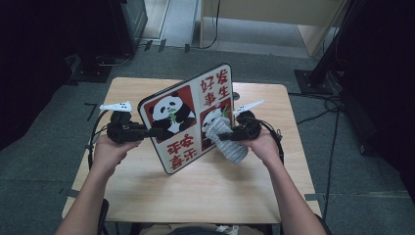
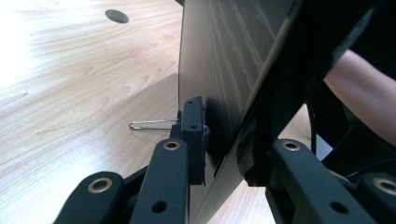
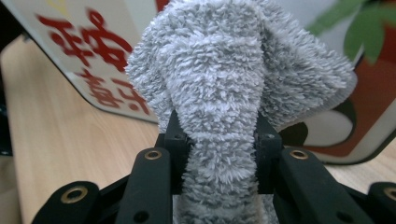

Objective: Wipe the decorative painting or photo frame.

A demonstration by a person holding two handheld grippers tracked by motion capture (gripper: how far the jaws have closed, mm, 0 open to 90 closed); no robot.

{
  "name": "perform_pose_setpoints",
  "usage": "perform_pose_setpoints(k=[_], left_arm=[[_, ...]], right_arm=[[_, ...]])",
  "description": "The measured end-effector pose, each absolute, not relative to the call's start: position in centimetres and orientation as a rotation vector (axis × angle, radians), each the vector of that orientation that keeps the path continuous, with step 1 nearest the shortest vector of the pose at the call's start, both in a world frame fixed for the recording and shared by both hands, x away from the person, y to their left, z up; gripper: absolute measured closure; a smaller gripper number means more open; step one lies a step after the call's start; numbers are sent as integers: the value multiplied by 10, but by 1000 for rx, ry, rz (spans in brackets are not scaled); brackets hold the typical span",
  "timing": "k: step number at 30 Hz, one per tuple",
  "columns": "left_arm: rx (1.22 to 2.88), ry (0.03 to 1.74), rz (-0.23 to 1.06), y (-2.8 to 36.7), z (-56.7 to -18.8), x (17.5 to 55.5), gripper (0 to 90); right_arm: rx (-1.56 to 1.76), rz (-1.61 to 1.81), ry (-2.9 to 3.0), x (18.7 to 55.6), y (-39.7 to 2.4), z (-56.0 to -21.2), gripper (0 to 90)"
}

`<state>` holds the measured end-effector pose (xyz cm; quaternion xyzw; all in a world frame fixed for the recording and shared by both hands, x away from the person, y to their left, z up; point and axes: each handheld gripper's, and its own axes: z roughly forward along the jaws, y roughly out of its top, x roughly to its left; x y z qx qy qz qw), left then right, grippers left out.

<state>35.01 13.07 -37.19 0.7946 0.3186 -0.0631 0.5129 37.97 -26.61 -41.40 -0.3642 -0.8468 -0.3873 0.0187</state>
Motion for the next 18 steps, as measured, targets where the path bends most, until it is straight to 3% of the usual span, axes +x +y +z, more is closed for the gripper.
perform_pose_setpoints(k=[18], left_arm=[[1909, 766, -154, 131, -372, 350, 753]], right_arm=[[-1052, -1324, -2726, 382, -249, -326, 674]])
